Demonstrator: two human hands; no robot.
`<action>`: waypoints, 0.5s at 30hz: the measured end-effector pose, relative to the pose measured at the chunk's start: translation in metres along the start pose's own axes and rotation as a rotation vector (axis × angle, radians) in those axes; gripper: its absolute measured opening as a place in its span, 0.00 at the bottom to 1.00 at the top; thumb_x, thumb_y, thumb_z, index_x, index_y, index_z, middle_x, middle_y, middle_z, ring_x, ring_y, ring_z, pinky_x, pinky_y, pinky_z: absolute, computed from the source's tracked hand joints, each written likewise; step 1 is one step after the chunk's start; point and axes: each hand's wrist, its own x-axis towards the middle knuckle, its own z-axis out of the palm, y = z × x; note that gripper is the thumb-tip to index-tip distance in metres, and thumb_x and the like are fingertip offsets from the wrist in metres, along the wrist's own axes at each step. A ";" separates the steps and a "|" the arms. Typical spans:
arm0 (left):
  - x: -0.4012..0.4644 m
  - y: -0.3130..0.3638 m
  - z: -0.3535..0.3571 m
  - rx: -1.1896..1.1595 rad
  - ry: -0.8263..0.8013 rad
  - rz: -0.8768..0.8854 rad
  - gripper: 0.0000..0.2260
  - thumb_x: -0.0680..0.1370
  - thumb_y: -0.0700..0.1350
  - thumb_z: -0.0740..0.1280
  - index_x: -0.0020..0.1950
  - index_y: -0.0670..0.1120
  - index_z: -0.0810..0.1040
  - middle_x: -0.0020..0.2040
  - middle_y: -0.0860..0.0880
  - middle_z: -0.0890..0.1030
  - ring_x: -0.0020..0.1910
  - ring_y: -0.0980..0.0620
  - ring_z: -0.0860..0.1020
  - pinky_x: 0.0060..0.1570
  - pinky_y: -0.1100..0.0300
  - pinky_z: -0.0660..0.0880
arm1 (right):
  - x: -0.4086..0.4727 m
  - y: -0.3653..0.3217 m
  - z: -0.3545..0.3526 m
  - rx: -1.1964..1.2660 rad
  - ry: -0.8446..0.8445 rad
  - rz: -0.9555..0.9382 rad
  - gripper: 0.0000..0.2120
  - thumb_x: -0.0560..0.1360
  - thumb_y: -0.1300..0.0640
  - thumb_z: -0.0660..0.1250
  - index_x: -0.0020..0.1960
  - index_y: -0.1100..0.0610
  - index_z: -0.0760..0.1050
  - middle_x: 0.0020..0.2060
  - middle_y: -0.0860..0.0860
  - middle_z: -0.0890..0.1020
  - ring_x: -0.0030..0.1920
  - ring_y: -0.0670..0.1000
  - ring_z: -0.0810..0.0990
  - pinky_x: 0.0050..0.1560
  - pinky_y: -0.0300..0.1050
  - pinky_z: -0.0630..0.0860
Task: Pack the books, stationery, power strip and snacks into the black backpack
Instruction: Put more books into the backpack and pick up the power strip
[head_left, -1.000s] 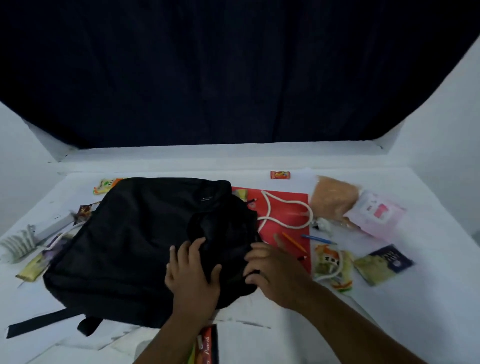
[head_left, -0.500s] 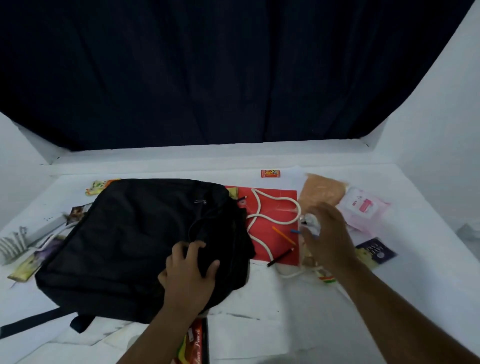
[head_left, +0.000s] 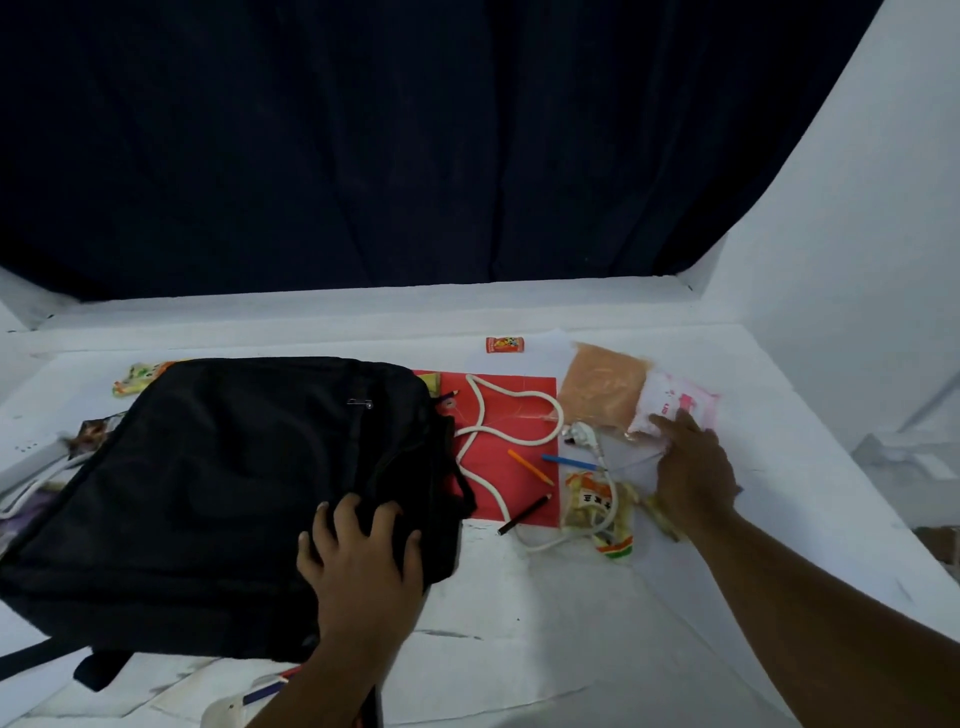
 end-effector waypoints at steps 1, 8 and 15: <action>0.000 0.000 0.000 -0.005 0.001 0.002 0.17 0.74 0.58 0.58 0.57 0.53 0.77 0.66 0.41 0.71 0.71 0.34 0.65 0.67 0.32 0.60 | 0.000 0.000 -0.004 0.096 0.059 0.019 0.18 0.80 0.64 0.58 0.67 0.53 0.76 0.69 0.56 0.75 0.68 0.61 0.73 0.66 0.61 0.71; -0.001 0.000 0.000 -0.021 0.017 0.002 0.19 0.74 0.59 0.56 0.57 0.52 0.77 0.66 0.41 0.71 0.71 0.34 0.65 0.68 0.32 0.59 | 0.021 0.002 0.004 -0.058 -0.097 -0.027 0.40 0.73 0.37 0.69 0.77 0.47 0.55 0.78 0.56 0.56 0.75 0.66 0.59 0.66 0.67 0.70; -0.001 0.000 -0.001 -0.026 0.021 -0.001 0.20 0.74 0.59 0.55 0.57 0.52 0.77 0.66 0.41 0.71 0.71 0.34 0.64 0.68 0.32 0.59 | 0.024 0.023 0.019 -0.002 -0.084 -0.082 0.27 0.82 0.63 0.58 0.76 0.41 0.65 0.79 0.52 0.56 0.76 0.63 0.62 0.69 0.69 0.67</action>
